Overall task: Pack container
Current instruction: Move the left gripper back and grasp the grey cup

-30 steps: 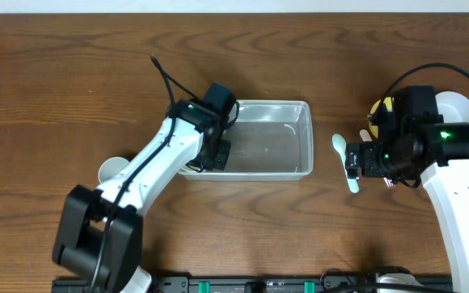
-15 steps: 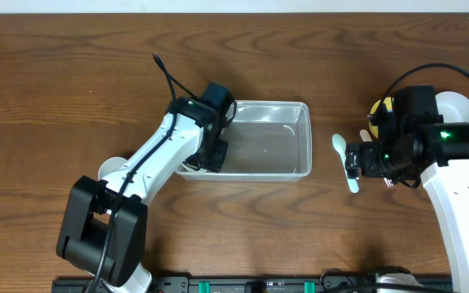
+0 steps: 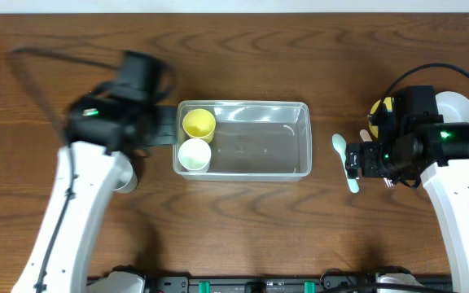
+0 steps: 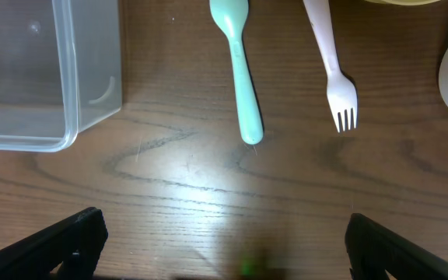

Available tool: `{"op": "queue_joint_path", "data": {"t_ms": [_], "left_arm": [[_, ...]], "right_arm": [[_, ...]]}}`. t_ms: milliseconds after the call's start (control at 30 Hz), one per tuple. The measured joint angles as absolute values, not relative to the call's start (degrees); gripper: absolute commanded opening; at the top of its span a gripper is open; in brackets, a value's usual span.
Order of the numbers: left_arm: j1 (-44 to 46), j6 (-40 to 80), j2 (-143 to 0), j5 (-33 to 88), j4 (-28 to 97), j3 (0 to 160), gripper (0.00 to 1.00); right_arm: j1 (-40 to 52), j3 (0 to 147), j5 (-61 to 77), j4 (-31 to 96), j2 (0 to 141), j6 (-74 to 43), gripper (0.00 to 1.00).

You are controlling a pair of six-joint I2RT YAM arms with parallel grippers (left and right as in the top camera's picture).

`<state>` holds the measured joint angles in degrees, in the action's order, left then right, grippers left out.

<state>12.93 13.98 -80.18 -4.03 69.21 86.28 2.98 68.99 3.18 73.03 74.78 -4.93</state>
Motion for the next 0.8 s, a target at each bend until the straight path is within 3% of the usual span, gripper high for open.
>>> {"op": "queue_joint_path", "data": {"t_ms": [267,700,800], "left_arm": [[1.45,19.33,-81.43,-3.14,66.96,77.28,0.66],[-3.62,20.14,-89.78,-1.17,54.83,61.39,0.66],[-3.62,20.16,-91.39,-0.78,54.04,61.21,0.61]], "right_arm": [[2.98,69.04,3.2,72.84,74.78,-4.93,0.99],[2.98,69.06,3.18,72.88,74.78,-4.95,0.99],[2.98,69.06,3.2,72.88,74.78,-4.93,0.99]]}}
